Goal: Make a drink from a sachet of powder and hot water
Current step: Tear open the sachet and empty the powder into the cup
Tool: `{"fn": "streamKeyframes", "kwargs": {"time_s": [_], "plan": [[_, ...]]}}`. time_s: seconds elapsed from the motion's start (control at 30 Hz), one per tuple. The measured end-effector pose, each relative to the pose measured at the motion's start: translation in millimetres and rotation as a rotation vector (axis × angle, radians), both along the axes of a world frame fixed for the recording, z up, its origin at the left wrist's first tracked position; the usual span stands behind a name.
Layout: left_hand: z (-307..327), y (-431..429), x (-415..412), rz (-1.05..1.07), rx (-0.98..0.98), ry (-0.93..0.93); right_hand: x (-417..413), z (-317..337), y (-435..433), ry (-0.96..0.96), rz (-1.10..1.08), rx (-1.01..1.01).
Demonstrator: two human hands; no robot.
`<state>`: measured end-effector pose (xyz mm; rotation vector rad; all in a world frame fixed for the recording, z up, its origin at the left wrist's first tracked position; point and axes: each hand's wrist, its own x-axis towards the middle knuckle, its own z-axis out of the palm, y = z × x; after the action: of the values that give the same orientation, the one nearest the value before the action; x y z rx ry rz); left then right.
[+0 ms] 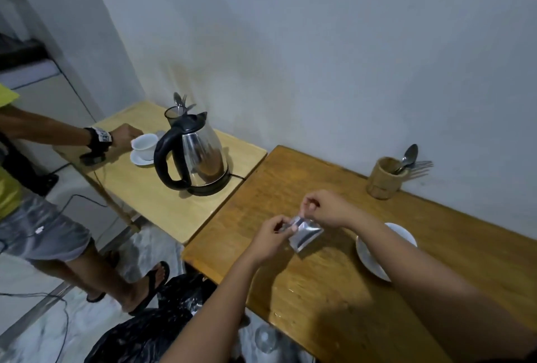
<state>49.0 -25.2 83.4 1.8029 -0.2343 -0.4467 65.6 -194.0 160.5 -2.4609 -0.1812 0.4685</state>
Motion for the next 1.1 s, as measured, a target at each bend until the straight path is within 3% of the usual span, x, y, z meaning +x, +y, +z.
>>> {"fn": "streamKeyframes", "kwargs": {"time_s": [0.2,0.43,0.63,0.93,1.1], "plan": [[48,-41,22,-0.046,-0.108,-0.112,-2,61,-32,-0.189,-0.102,-0.014],[83,-96,35,-0.080,-0.173,-0.215,-18,88,-74,-0.302,-0.282,-0.005],[92,-131,36,-0.098,-0.227,-0.127,-34,91,-100,-0.321,-0.381,-0.016],[101,-157,32,-0.176,-0.242,-0.179,-40,98,-116,-0.313,-0.399,-0.086],[115,-157,32,-0.164,-0.253,-0.042,-39,100,-109,-0.307,-0.360,-0.105]]}}
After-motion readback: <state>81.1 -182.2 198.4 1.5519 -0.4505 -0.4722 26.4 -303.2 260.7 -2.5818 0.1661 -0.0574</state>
